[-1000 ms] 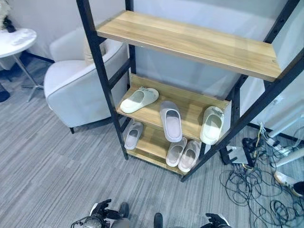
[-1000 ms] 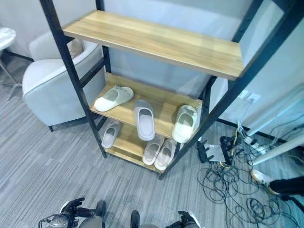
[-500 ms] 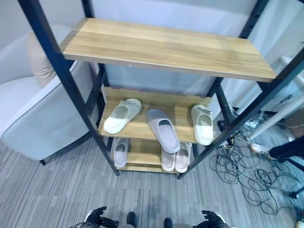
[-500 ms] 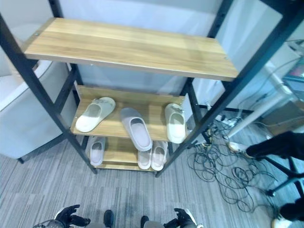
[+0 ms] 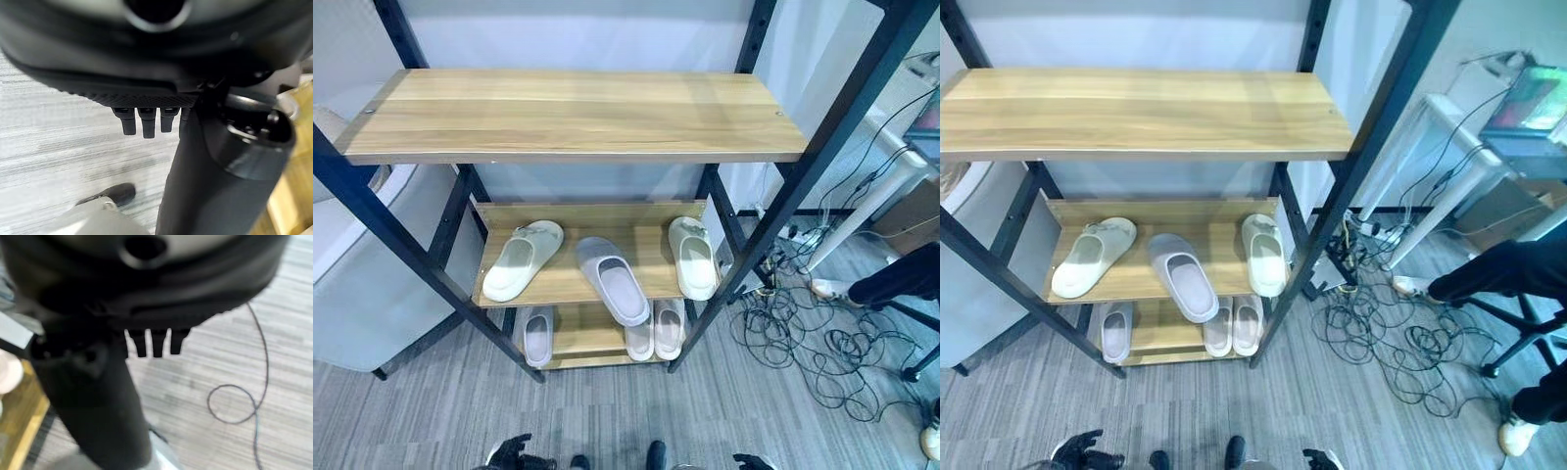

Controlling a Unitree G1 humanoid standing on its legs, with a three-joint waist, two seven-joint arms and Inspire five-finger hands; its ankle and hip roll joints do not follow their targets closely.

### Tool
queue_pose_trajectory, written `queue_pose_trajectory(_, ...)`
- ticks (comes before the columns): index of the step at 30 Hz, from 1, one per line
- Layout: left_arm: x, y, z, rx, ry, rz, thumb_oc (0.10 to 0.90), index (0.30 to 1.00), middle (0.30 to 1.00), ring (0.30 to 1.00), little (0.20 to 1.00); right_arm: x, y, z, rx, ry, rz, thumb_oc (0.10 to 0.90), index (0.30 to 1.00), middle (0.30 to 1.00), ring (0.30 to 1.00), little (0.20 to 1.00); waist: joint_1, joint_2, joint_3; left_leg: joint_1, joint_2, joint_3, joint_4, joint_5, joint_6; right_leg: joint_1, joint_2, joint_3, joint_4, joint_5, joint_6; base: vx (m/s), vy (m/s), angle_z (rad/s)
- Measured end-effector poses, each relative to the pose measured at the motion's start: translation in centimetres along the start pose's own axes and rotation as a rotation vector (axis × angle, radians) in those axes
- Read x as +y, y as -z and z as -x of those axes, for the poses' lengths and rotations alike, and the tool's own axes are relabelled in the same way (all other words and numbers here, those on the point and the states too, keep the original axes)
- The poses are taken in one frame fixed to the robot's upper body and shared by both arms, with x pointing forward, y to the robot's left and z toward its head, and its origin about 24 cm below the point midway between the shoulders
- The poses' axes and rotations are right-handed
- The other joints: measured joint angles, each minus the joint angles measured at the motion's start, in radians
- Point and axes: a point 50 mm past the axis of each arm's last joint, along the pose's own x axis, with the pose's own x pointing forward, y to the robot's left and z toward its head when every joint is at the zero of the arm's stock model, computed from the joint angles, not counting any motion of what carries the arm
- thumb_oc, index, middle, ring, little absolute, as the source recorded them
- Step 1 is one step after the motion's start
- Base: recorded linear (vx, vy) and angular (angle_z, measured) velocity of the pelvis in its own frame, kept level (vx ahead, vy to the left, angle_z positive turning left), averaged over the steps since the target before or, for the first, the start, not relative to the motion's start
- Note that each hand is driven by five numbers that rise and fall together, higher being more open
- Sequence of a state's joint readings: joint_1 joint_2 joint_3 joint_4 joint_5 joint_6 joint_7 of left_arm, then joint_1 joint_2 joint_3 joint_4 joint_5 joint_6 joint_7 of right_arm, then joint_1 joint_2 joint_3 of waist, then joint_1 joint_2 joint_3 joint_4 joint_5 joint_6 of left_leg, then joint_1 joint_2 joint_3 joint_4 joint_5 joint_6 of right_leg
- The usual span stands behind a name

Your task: Arrange the slippers neatly on the shoe rack.

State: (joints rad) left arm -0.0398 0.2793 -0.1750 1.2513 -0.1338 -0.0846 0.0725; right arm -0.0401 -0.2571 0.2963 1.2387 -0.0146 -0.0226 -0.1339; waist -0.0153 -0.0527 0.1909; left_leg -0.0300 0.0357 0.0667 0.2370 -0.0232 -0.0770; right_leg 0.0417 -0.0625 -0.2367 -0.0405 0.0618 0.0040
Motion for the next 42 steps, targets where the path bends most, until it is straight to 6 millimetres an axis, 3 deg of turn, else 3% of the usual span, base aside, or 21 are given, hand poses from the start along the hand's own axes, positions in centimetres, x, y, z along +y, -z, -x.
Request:
queue_pose_trajectory(3,-0.6,-0.5,-0.1,-0.015,0.013,0.005,0.8,0.9,0.9,0.9,0.9,-1.3,-1.3,-0.2,-0.061,0.032,0.005,0.8,0.9,0.9,0.9,0.9,-0.002,0.005,-0.002,-0.007,0.021,-0.005,-0.024,-0.011,-0.009,-0.004,0.001,0.005,-0.013,-0.01,-0.017,0.05,0.132,-0.09)
queue_pose_trajectory(7,-0.9,-0.1,0.0,-0.008,0.019,0.001,0.8,0.9,0.9,0.9,0.9,-2.2,-2.1,-0.2,-0.098,0.053,0.004,0.8,0.9,0.9,0.9,0.9,-0.001,0.025,-0.007,0.033,0.058,-0.022,-0.176,0.008,0.005,-0.021,0.033,0.02,0.003,-0.008,-0.012,0.04,0.196,-0.12)
queue_pose_trajectory(9,-0.6,-0.1,0.0,-0.008,0.013,-0.011,0.8,0.9,0.9,0.9,0.9,-1.8,-2.3,-0.1,-0.114,0.044,0.004,0.8,0.9,0.9,0.9,0.9,-0.002,-0.003,-0.007,0.058,0.039,-0.022,-0.22,0.03,0.022,-0.021,0.017,0.026,0.004,0.002,0.01,0.0,0.15,-0.01)
queue_pose_trajectory(13,-0.6,0.2,0.1,-0.004,0.014,-0.023,0.8,0.9,0.9,0.9,0.9,-1.5,-3.0,0.0,-0.152,0.038,0.003,0.8,0.9,0.9,0.9,0.9,-0.002,-0.02,-0.008,0.085,0.001,-0.005,-0.264,0.048,0.042,-0.026,-0.017,0.051,0.006,0.018,0.03,-0.02,0.171,-0.1)
queue_pose_trajectory(21,0.1,1.9,0.5,0.025,-0.022,-0.044,0.8,0.9,0.9,0.9,0.9,-2.0,-10.3,2.3,-0.513,0.058,0.002,0.8,0.9,0.9,0.9,0.9,-0.016,-0.007,0.0,0.134,-0.03,0.057,-0.327,0.057,0.067,-0.034,-0.04,0.109,0.002,0.035,0.066,-0.02,0.12,-0.2)
queue_pose_trajectory(25,0.1,2.1,0.6,0.026,-0.026,-0.036,0.8,0.9,0.9,0.9,0.9,-3.2,-12.4,3.8,-0.648,0.096,0.042,0.8,0.9,0.9,0.9,0.9,-0.023,-0.009,0.001,0.139,-0.035,0.067,-0.327,0.055,0.07,-0.034,-0.047,0.118,0.002,0.039,0.073,-0.02,0.06,-0.07)
queue_pose_trajectory(28,0.1,2.0,0.6,0.021,-0.027,-0.036,0.8,0.9,0.9,0.9,0.9,-4.0,-12.9,4.6,-0.703,0.129,0.084,0.8,0.9,0.9,0.9,0.9,-0.023,-0.013,0.006,0.145,-0.034,0.085,-0.328,0.052,0.074,-0.036,-0.045,0.133,0.002,0.042,0.076,-0.01,0.042,-0.14)
queue_pose_trajectory(35,0.2,1.6,0.6,0.005,-0.033,-0.056,0.8,0.9,0.9,0.9,0.9,-5.6,-10.9,6.3,-0.73,0.18,0.033,0.8,0.9,0.9,0.9,0.9,-0.033,-0.02,0.02,0.146,-0.033,0.091,-0.331,0.051,0.075,-0.039,-0.045,0.138,0.002,0.044,0.079,0.01,0.015,-0.04)
queue_pose_trajectory(42,0.1,1.6,0.6,0.001,-0.043,-0.053,0.8,0.9,0.9,0.9,0.9,-6.0,-13.1,8.4,-0.869,0.172,-0.047,0.8,0.9,0.9,0.9,0.9,-0.049,-0.024,0.03,0.147,-0.033,0.11,-0.33,0.051,0.075,-0.048,-0.043,0.16,0.0,0.052,0.084,0.02,0.004,-0.09)
